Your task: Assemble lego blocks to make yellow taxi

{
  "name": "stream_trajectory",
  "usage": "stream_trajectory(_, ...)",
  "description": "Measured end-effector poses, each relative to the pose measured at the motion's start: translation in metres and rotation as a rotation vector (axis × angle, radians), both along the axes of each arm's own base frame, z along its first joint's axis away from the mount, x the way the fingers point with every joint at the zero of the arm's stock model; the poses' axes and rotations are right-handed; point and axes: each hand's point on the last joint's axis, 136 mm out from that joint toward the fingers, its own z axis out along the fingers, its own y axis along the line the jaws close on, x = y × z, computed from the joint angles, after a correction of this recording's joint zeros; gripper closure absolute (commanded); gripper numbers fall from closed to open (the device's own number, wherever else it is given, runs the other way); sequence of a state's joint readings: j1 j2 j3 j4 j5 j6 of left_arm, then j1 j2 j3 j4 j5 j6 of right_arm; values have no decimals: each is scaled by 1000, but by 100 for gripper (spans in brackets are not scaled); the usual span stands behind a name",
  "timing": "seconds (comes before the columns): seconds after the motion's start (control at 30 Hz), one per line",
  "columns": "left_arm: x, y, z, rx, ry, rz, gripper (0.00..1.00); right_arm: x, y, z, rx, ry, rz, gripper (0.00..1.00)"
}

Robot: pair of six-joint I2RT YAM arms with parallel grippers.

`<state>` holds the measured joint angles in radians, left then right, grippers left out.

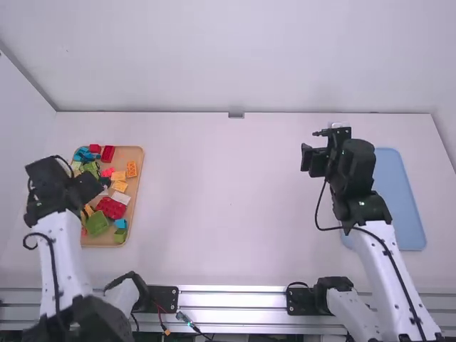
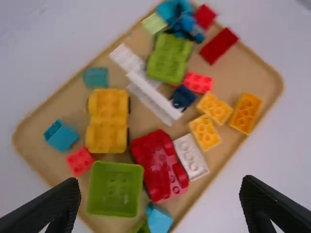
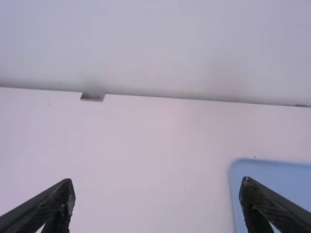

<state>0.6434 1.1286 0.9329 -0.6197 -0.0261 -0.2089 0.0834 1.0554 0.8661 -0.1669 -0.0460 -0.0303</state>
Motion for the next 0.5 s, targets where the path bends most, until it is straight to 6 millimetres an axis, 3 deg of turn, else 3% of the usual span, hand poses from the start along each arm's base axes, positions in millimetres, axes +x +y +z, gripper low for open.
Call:
stream_trajectory(0.17,-2,35,-23,-156,122,46,5,12,2,1,-4,19,6,4)
stream_trajectory(0.33,6,56,-65,-335,311,3,1,21,5,3,-2,29,11,2)
stream_trajectory(0.47,10,70,-101,-398,424,2,3,23,7,1,-3,37,14,1)
stream_trajectory(0.5,8,73,-110,-403,450,15,7,23,7,1,-4,39,16,1)
